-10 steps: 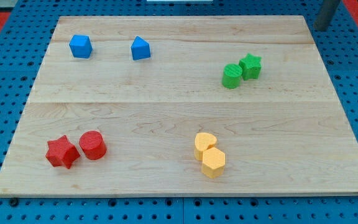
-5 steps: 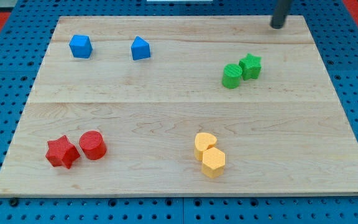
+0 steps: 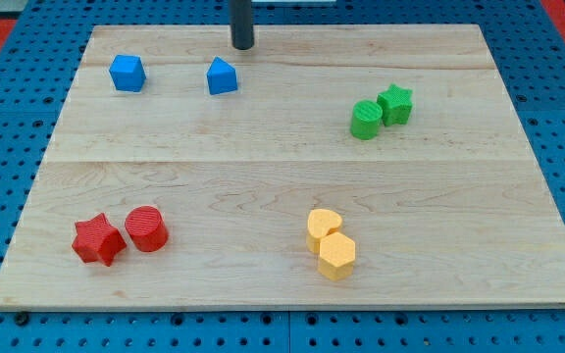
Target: Move the blue triangle towards the top right
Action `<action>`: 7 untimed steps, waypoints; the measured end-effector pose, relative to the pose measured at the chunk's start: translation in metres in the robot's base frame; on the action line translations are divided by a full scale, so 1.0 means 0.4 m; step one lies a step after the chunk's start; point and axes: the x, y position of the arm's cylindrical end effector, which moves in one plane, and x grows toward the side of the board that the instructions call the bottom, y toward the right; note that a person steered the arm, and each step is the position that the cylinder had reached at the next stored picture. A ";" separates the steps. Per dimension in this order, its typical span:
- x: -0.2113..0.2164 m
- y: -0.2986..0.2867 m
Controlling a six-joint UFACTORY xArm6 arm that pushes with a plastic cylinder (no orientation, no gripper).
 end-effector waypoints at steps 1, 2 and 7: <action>0.000 -0.005; 0.009 -0.026; 0.087 0.130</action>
